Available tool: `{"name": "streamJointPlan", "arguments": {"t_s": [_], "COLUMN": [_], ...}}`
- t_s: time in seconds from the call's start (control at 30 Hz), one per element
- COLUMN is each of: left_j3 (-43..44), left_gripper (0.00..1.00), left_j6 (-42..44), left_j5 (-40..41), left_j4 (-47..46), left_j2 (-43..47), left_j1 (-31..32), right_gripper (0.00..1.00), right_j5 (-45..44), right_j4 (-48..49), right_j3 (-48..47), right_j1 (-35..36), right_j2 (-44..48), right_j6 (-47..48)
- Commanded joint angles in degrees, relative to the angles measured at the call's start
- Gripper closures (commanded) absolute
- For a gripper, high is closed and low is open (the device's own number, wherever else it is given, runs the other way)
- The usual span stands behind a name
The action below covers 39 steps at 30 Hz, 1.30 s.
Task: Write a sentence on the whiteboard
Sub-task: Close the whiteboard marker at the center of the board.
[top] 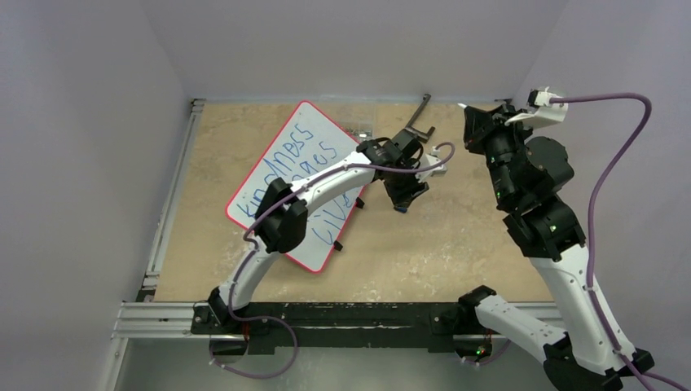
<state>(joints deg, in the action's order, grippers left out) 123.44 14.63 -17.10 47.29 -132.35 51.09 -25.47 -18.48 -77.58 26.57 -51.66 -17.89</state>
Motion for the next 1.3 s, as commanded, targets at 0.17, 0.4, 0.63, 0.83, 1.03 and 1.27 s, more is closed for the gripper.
{"name": "streamJointPlan", "arguments": {"t_s": [0.17, 0.4, 0.63, 0.83, 1.03, 1.27], "left_j3": [9.6, 14.2, 14.8, 13.5, 11.2, 11.2], "left_gripper": [0.47, 0.45, 0.53, 0.97, 0.91, 1.00], "left_j6": [-2.8, -4.7, -5.3, -5.1, -5.6, -7.6], "left_j5": [7.1, 6.6, 6.3, 7.8, 8.5, 5.7], "left_j4": [5.1, 7.3, 6.7, 6.6, 5.7, 5.2], "left_j2": [-8.2, -13.7, -16.1, -15.0, -14.4, -13.6], "left_j1": [1.5, 1.9, 2.2, 2.4, 2.5, 2.2], "right_gripper": [1.00, 1.00, 1.00, 1.00, 1.00, 1.00], "right_j5": [4.2, 6.2, 7.0, 7.3, 7.5, 7.8], "right_j4": [1.5, 2.0, 2.1, 1.9, 1.9, 1.2], "right_j3": [0.5, 1.8, 2.3, 2.2, 2.9, 3.6], "right_j1": [-0.2, -0.2, -0.2, -0.2, -0.2, -0.3], "right_j2": [1.1, 1.9, 2.6, 2.8, 3.4, 4.4], "right_j6": [0.0, -1.0, -1.3, -1.4, -1.7, -2.3]}}
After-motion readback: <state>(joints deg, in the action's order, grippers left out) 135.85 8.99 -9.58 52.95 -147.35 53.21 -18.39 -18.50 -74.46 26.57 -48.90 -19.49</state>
